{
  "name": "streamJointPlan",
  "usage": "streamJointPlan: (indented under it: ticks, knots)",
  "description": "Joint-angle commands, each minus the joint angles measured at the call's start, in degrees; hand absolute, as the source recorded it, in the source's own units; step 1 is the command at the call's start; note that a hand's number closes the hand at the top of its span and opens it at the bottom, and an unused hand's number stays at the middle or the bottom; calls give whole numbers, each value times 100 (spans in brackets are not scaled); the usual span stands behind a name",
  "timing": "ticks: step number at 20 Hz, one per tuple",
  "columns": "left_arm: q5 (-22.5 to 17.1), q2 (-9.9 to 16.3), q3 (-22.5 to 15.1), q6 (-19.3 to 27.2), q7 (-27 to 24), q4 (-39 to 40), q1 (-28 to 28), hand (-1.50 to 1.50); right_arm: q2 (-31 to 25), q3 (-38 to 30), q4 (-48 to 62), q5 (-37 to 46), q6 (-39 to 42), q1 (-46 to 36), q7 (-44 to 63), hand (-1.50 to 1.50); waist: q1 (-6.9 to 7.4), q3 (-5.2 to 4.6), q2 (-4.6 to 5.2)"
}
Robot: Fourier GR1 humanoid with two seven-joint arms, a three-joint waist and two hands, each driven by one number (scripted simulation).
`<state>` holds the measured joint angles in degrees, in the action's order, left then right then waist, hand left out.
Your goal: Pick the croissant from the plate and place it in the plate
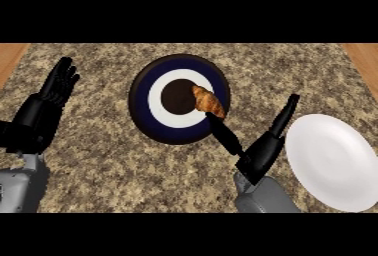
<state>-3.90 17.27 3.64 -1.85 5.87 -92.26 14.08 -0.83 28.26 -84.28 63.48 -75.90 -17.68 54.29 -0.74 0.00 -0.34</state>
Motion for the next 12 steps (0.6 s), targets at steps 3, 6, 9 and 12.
streamJointPlan:
  ticks: [3,6,9,12]
  knots:
    - [4,-54,-26,22,520,-378,119,0,-335,625,-1410,154,-166,1750,-371,-150,27,2,12]
    - [106,-80,113,-191,-256,387,113,0,-829,562,-1723,-228,-22,1816,-452,-150,42,0,33]
    - [69,-25,106,-222,158,-279,-139,0,-867,745,-1956,15,-244,2536,-761,-150,63,1,24]
    - [-145,108,395,-368,154,-57,40,0,-760,815,-2281,290,-222,3222,-988,-150,36,0,22]
